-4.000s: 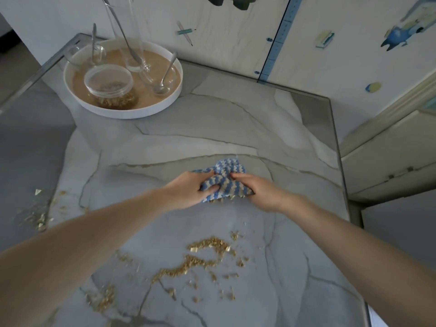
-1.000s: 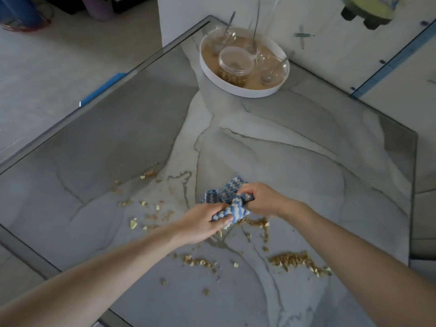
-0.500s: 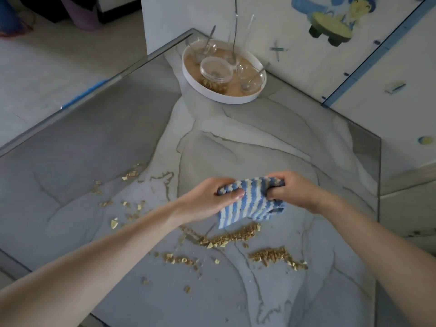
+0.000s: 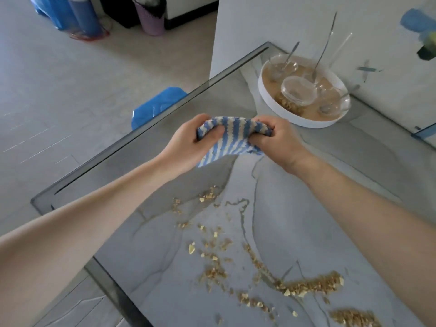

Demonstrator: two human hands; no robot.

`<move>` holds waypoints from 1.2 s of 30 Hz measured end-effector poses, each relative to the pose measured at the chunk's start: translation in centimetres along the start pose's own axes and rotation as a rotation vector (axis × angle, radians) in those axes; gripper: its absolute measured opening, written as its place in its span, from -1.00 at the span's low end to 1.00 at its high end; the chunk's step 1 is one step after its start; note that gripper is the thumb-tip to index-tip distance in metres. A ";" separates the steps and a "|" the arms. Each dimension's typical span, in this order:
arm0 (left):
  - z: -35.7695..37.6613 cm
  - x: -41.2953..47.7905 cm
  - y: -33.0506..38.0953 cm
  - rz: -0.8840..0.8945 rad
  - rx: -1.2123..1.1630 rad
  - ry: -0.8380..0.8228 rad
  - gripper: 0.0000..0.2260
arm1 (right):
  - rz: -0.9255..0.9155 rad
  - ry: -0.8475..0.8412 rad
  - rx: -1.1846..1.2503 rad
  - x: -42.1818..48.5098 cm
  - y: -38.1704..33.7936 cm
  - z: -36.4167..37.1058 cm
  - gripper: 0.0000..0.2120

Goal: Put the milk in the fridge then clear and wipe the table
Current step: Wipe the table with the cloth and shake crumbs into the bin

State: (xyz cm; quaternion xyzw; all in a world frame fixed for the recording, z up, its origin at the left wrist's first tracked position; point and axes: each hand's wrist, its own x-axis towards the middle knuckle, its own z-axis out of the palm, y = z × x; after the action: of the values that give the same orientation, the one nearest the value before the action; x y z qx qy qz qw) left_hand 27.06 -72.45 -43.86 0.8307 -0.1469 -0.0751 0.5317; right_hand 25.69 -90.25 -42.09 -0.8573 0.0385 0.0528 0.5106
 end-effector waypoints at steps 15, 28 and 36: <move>-1.7 -2.8 -9.3 -0.120 0.434 -0.363 -0.65 | -0.003 -0.411 -0.528 4.3 3.8 9.9 -0.57; 6.0 -11.4 -4.6 -0.147 0.337 -0.576 -0.70 | 0.099 -0.572 -0.665 -6.7 7.9 4.9 -0.70; 12.7 -14.8 -1.7 -0.111 0.264 -0.636 -0.73 | 0.154 -0.530 -0.739 -13.0 11.0 0.0 -0.66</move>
State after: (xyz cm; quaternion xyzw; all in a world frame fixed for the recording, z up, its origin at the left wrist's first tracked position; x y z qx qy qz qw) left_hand 9.75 -77.91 -51.21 0.8341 -0.2682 -0.3392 0.3426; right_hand 11.48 -95.27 -49.99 -0.9335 -0.0509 0.3181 0.1576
